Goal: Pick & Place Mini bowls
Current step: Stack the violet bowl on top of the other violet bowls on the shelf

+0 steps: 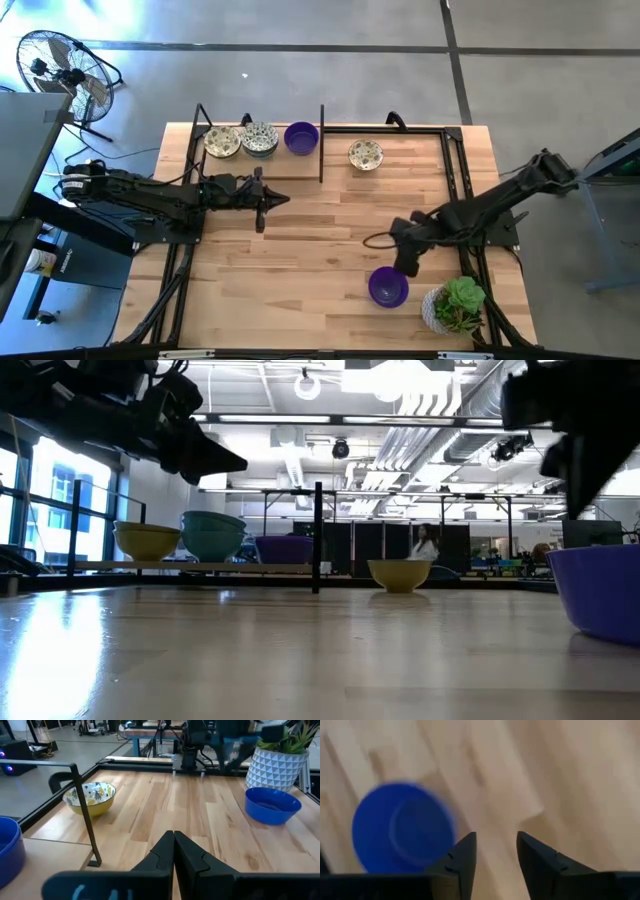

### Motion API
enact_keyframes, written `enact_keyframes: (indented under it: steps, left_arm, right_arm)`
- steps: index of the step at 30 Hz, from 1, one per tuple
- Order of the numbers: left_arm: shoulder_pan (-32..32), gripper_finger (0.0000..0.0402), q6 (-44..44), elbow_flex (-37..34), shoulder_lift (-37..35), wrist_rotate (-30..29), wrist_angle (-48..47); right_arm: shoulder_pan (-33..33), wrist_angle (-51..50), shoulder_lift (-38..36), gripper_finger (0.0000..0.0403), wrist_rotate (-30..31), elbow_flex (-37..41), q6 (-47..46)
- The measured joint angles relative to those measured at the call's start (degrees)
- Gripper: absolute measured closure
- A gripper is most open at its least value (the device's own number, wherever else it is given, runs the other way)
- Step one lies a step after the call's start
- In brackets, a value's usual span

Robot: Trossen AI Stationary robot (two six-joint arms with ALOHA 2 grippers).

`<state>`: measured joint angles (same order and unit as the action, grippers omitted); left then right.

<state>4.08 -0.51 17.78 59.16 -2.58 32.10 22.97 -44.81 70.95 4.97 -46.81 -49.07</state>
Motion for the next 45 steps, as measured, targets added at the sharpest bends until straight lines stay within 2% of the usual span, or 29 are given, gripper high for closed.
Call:
enact_keyframes:
  steps: [4, 10, 14, 20, 25, 27, 31, 37, 41, 45]
  left_arm:
    - [0.0, 0.0402, 0.1, 0.0, 0.0, -0.6, -0.1]
    - [0.0, 0.0402, 0.2, 0.0, 0.0, -0.2, -1.2]
    - [0.0, 0.0402, 0.2, 0.0, 0.0, 0.6, -3.4]
    - [0.0, 0.0402, 0.0, 0.0, 0.0, 0.6, -4.0]
    - [0.0, 0.0402, 0.0, 0.0, 0.0, 0.6, -4.2]
    - [0.0, 0.0402, 0.0, 0.0, 0.0, 0.7, -4.2]
    - [0.0, 0.0402, 0.0, 0.0, 0.0, 0.7, -4.6]
    - [0.0, 0.0401, 0.0, 0.0, -0.1, 0.6, -4.7]
    - [0.0, 0.0401, 0.0, 0.0, -0.1, 0.6, -4.7]
    - [0.0, 0.0401, 0.1, 0.0, -0.1, 0.5, -4.8]
  right_arm:
    - [1.9, 0.6, 3.8, 0.0263, -6.6, 0.0, -3.8]
    - [3.0, 6.9, 8.2, 0.0266, -9.5, 0.0, -5.9]
    - [2.5, 6.7, 11.9, 0.0280, -11.3, 0.0, -7.5]
    - [2.5, 14.3, 16.3, 0.0319, -15.8, 0.0, -7.0]
    - [1.1, 19.1, 17.8, 0.0387, -18.8, 0.0, -7.0]
    - [0.3, 19.7, 17.2, 0.0396, -18.6, 0.0, -6.6]
    - [-2.7, 19.5, 14.8, 0.0390, -18.3, 0.0, -6.5]
    - [-10.7, 18.1, 13.2, 0.0396, -12.5, -3.8, -5.5]
    - [-16.8, 18.6, 15.6, 0.0393, -8.3, -8.4, -1.3]
    - [-21.5, 19.7, 21.2, 0.0400, -4.6, -13.2, 5.2]
